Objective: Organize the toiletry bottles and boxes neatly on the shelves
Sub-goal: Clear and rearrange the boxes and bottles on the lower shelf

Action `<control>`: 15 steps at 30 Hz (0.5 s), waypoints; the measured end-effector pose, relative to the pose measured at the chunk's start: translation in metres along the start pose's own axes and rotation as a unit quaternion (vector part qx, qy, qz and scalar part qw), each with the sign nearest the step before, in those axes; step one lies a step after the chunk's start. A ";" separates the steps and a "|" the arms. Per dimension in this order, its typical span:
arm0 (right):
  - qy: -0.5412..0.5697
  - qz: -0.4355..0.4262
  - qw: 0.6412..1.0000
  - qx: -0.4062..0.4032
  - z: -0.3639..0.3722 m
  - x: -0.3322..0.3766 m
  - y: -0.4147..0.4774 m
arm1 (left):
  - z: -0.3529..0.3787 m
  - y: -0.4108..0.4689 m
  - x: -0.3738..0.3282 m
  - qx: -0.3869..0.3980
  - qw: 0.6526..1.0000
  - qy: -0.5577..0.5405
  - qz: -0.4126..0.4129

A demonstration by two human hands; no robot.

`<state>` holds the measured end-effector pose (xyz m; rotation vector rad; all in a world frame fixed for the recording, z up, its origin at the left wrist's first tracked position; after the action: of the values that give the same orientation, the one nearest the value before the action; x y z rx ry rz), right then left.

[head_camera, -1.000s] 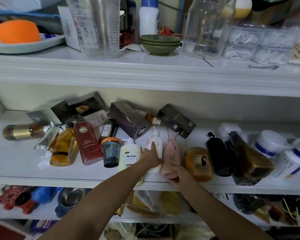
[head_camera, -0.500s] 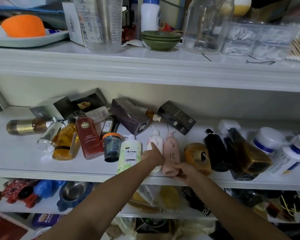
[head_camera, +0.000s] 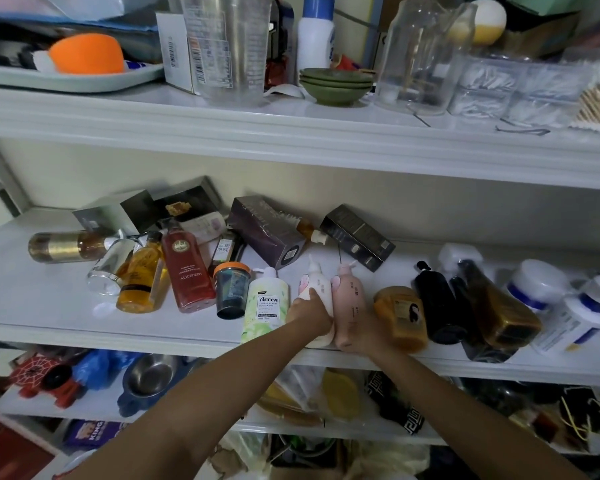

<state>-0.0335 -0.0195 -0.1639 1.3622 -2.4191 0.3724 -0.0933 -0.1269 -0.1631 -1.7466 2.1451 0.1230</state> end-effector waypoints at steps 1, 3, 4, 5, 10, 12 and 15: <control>-0.018 -0.045 0.998 -0.027 -0.003 0.005 -0.002 | -0.006 0.002 0.002 -0.020 1.000 0.010 0.020; 0.028 -0.108 0.989 -0.101 -0.009 0.014 0.002 | -0.021 0.009 0.009 -0.068 0.995 0.049 0.058; 0.061 -0.131 0.982 -0.124 -0.012 0.020 0.004 | -0.029 0.013 0.015 -0.089 0.991 0.076 0.072; 0.046 -0.171 0.973 -0.149 -0.014 0.024 0.008 | -0.037 0.017 0.022 -0.106 0.986 0.102 0.082; -0.161 -0.264 0.946 -0.097 -0.018 0.037 0.043 | -0.071 0.030 0.075 -0.157 0.975 0.149 0.054; -0.181 -0.260 0.943 -0.101 -0.024 0.051 0.053 | -0.080 0.029 0.099 -0.177 0.975 0.129 0.021; -0.201 -0.244 0.943 -0.100 -0.026 0.073 0.058 | -0.090 0.022 0.133 -0.177 0.978 0.109 -0.030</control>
<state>-0.1141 -0.0365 -0.1137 2.0159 -2.2068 -0.2993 -0.1570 -0.2717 -0.1280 -2.1080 2.3331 0.3295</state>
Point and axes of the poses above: each hand's wrist, its own y-axis towards the middle knuckle, its own z-axis out of the palm, x = y × z, the point moved 2 cm from there along y, towards the middle knuckle, and after that the axes turned 13 degrees about -x, right-handed, at the moved point
